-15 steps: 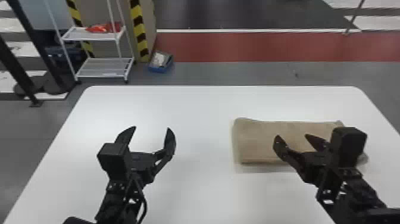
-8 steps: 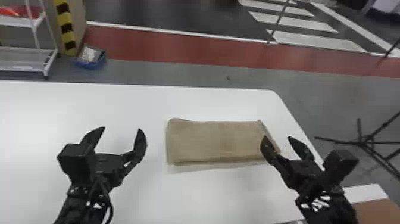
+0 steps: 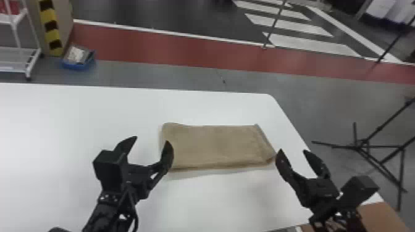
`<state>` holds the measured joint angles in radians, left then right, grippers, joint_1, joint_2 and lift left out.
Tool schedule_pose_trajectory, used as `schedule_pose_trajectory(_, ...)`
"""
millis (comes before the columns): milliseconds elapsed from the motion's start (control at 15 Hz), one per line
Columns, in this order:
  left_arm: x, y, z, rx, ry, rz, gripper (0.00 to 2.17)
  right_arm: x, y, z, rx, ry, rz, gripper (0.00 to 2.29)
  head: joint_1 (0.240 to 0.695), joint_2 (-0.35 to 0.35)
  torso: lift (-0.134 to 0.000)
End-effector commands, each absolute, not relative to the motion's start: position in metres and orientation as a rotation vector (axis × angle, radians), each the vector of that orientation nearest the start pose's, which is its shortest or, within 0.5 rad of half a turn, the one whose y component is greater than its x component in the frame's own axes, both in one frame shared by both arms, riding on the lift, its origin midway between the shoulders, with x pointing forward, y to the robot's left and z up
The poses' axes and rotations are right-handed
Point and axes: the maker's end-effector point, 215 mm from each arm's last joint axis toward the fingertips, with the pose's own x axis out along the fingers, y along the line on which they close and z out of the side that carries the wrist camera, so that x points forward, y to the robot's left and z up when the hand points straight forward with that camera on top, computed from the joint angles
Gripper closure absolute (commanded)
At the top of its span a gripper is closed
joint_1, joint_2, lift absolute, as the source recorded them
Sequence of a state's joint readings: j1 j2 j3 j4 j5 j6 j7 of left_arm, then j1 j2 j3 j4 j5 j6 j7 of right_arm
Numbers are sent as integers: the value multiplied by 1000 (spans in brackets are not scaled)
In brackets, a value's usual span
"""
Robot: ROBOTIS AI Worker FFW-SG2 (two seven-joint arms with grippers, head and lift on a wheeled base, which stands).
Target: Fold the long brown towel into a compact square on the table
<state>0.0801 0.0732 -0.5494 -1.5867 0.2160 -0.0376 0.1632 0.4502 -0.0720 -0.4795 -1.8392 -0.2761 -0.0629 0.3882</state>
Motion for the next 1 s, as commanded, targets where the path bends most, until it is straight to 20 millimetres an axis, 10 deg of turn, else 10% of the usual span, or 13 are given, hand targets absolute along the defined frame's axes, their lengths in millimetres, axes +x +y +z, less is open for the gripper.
schedule_pose_trajectory(0, 494, -52, -413, -146, 189, -411, 211, 417, -428, -363, 35, 33, -50, 221, 695, -350, -115)
schedule_pose_trajectory(533, 488, -91, -444, -113, 290, -485, 218, 422, -408, -370, 38, 45, -17, 221, 695, -350, -115)
schedule_pose_trajectory(933, 490, -84, -465, -73, 355, -470, 400, 428, -402, -368, 38, 39, -9, 221, 695, -350, -115)
